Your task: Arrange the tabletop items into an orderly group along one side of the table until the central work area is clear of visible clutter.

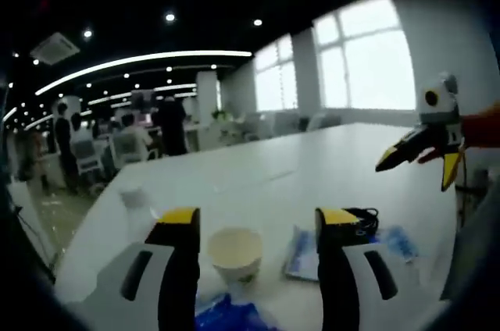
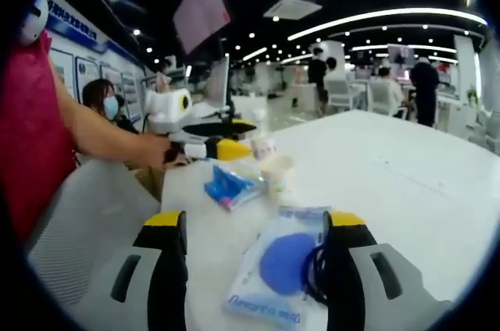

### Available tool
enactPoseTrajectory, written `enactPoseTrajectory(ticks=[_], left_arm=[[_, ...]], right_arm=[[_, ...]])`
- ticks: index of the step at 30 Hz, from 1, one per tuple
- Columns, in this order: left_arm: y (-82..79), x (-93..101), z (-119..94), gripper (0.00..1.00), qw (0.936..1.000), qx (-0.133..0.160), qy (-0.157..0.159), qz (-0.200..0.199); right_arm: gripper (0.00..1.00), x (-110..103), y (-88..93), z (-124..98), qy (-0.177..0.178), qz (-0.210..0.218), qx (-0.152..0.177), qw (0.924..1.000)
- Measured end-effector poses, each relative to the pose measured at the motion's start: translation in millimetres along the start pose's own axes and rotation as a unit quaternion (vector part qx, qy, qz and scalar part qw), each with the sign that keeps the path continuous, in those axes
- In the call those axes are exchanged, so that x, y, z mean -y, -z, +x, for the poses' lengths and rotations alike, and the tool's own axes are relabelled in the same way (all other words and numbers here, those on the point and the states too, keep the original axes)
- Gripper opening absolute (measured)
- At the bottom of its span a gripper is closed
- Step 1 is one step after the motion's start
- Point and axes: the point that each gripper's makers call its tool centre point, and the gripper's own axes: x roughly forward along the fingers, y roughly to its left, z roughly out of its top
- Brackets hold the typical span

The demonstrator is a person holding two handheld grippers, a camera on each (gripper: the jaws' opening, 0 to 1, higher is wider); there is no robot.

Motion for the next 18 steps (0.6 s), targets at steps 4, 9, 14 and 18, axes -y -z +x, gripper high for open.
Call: enactPoseTrajectory(ticks=[4,9,14,18], left_arm=[[-15.1,17.6,-3.9,0.56,0.9994,0.015,0.03,0.011],[-32.2,39.7,-8.4,0.56,0.9966,0.032,0.073,0.02],[-32.3,65.1,-12.6,0.55,0.9897,0.022,0.133,0.048],[-22.5,83.6,-13.9,0.5,0.9829,-0.004,0.179,0.046]], right_arm=[[0.7,-3.6,-4.7,-6.3,0.009,-0.003,0.004,0.9999],[0.7,-8.6,-8.5,-16.6,0.023,-0.007,0.009,0.9997],[0.7,-13.2,-8.0,-29.8,0.04,-0.008,0.01,0.9991],[0.7,-14.7,-2.3,-43.4,0.059,-0.004,0.009,0.9982]])
